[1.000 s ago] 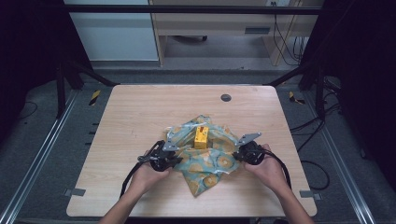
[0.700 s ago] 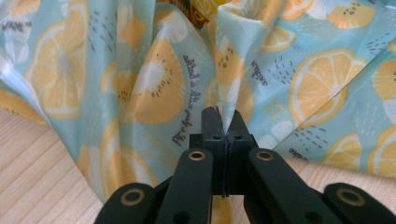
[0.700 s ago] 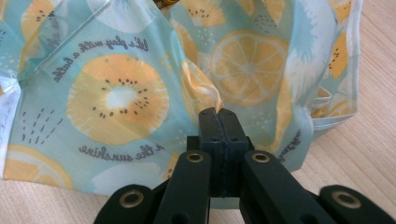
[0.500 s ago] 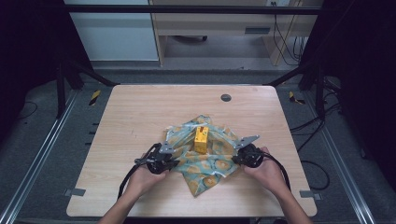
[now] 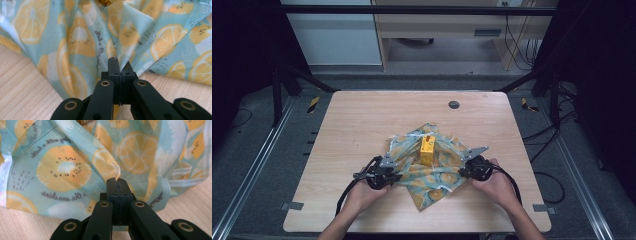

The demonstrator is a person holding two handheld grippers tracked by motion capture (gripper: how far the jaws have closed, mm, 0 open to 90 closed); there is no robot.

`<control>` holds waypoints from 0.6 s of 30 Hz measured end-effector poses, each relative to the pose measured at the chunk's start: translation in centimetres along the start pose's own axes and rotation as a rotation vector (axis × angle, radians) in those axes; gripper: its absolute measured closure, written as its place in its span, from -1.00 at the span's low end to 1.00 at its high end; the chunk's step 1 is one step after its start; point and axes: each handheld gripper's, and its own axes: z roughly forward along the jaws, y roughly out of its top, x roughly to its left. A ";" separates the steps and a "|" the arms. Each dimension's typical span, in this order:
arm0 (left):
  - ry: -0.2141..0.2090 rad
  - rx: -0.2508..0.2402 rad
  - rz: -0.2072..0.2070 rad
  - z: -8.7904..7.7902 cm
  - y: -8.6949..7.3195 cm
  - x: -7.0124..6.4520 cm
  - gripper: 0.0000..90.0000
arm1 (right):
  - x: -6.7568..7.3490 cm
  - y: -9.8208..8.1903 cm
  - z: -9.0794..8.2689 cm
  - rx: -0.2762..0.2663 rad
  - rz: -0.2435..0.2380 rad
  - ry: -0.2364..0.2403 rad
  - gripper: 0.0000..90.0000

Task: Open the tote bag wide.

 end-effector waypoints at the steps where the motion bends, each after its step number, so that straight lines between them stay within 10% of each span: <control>1: -0.002 -0.009 0.002 -0.1 0.1 -0.1 0.99 | 0.0 0.0 0.0 0.000 0.000 0.000 0.97; 18: 0.005 -0.013 0.026 0.1 0.7 -0.7 1.00 | -0.7 4.4 -4.7 -0.213 -0.016 -0.070 -0.01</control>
